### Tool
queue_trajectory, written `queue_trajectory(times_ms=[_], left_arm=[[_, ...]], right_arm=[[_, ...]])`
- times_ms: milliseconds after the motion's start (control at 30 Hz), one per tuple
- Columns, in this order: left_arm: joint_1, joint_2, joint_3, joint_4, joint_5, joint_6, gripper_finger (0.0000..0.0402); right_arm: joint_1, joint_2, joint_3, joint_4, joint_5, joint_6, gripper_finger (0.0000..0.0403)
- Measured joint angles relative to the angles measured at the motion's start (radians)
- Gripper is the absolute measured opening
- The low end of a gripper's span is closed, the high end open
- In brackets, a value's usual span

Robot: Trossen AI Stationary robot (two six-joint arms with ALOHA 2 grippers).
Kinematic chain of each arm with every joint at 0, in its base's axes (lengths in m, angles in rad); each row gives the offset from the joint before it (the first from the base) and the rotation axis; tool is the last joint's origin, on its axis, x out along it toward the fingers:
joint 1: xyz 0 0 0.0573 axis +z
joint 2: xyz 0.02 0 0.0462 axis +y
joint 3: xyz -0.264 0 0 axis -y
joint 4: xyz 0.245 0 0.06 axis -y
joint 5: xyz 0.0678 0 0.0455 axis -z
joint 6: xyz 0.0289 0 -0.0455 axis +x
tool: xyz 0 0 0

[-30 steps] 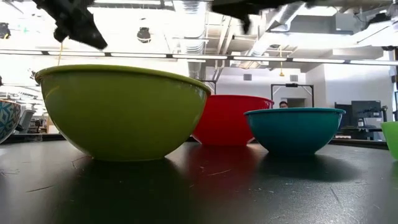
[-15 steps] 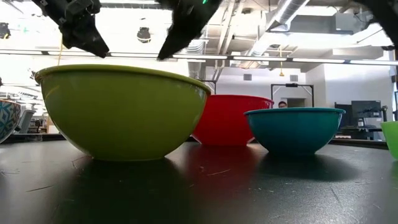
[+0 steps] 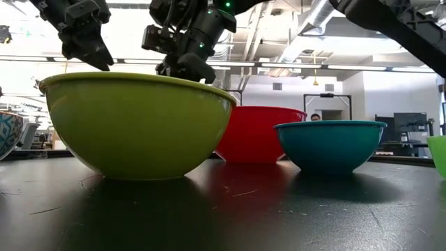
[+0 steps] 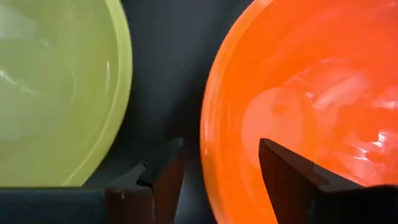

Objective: Nest bowls inside each other
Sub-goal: Stack the orange bowl on top of the red bowl

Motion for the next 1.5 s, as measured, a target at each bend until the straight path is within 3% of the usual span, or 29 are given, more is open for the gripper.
queue_trajectory(times_ms=[267,367,533,600,767,1000,1100,1233,1500], left_arm=[[0.000,0.000,0.000,0.001,-0.009,-0.020,0.0210],[0.000,0.000,0.000,0.001,-0.009,-0.020,0.0210],[0.000,0.000,0.000,-0.001,-0.027,-0.020,0.0210],[0.000,-0.001,0.000,-0.002,-0.041,-0.022,0.0210],[0.000,-0.022,0.000,-0.019,-0.141,-0.034,0.0210],[0.000,-0.141,0.000,0.029,-0.328,-0.047,0.0210],[0.000,-0.213,0.000,0.085,-0.391,-0.043,0.0210],[0.000,-0.289,0.000,0.170,-0.412,-0.003,0.0210],[0.000,-0.317,-0.020,0.165,-0.385,-0.028,0.0210]], right_arm=[[0.008,0.045,-0.013,0.040,0.029,-0.067,0.0199],[0.017,0.065,-0.015,0.041,0.084,-0.113,0.0154],[0.041,0.067,-0.015,0.077,0.145,-0.222,0.0038],[0.050,0.067,-0.015,0.110,0.153,-0.305,0.0017],[0.064,0.067,0.012,0.169,0.147,-0.400,0.0023],[-0.003,0.066,0.063,0.235,0.155,-0.266,0.0017],[-0.046,0.066,0.096,0.241,0.247,-0.244,0.0017],[-0.097,0.049,0.115,0.233,0.359,-0.184,0.0017],[-0.193,-0.138,0.117,-0.097,0.337,0.128,0.0017]])
